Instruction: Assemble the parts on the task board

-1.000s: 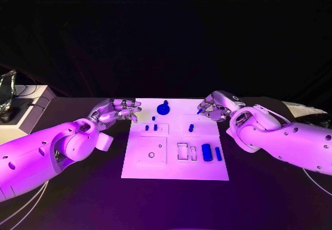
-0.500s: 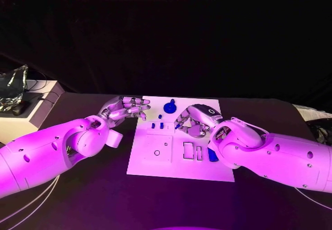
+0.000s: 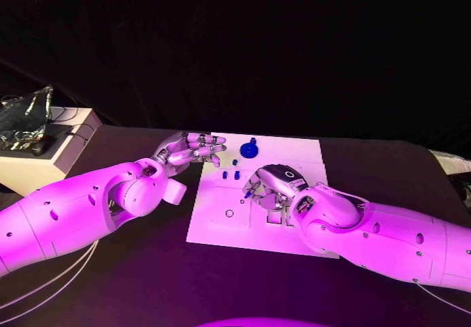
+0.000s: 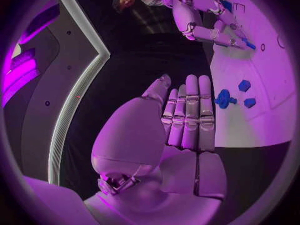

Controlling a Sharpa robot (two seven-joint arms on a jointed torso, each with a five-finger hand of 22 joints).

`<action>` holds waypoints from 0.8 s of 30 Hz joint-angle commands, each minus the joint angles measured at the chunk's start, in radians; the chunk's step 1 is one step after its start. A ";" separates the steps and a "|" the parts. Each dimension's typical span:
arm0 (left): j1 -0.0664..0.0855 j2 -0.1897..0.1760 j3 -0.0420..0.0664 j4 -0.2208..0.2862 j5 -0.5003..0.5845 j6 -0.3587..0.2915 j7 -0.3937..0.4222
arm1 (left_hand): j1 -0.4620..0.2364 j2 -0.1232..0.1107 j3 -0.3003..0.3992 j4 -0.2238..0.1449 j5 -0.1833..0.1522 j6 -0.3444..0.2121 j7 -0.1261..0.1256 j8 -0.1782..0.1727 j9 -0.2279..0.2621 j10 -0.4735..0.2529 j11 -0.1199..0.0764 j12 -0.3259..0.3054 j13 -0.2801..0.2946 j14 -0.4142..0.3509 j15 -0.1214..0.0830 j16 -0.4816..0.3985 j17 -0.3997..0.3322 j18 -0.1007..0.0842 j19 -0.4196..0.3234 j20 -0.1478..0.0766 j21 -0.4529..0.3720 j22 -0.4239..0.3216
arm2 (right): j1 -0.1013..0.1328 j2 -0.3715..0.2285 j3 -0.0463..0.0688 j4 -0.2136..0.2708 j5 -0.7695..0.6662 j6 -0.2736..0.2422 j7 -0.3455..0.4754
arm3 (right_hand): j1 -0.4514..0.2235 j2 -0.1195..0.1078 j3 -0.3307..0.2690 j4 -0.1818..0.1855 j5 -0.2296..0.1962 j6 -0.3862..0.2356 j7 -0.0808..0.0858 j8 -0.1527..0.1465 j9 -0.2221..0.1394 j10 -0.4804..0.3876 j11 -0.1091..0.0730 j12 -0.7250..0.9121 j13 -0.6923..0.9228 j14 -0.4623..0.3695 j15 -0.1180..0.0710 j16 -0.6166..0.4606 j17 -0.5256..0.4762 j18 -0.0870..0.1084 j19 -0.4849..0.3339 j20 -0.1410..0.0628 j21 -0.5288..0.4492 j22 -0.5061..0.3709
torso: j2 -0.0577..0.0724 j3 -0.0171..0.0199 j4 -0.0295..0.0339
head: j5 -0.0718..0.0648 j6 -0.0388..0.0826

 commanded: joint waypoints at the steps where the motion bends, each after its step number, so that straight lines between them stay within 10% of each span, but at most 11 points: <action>1: -0.001 0.003 0.001 0.003 0.021 0.001 0.005 | 0.005 0.004 0.000 -0.003 0.003 0.004 0.004 -0.002 0.001 -0.006 0.002 -0.005 -0.001 -0.002 0.001 -0.002 -0.001 -0.005 0.002 0.004 -0.004 0.001 | -0.005 0.007 0.000 -0.005 -0.045 0.031 -0.038 | -0.004 0.007 0.006 0.002 0.004 0.000 0.007 0.003 0.000 0.018 -0.008 0.004 0.001 -0.008 0.000 -0.002 -0.001 0.016 0.035 -0.002 -0.004 0.106 | 0.001 0.0000 0.0014 | 0.002 -0.006; 24: -0.002 0.002 0.001 -0.003 0.031 0.007 -0.005 | 0.003 0.003 -0.002 0.000 0.002 0.005 0.004 -0.002 0.001 -0.009 0.003 -0.004 -0.001 -0.003 0.002 -0.001 -0.002 -0.005 0.003 0.006 -0.010 0.001 | -0.029 0.027 -0.002 -0.011 -0.054 0.057 -0.042 | -0.006 0.007 0.007 -0.001 0.004 0.000 0.007 0.003 0.000 0.018 -0.007 0.004 0.001 -0.007 0.000 -0.002 -0.005 0.017 0.035 -0.001 -0.008 0.105 | 0.001 0.0007 -0.0004 | 0.016 -0.023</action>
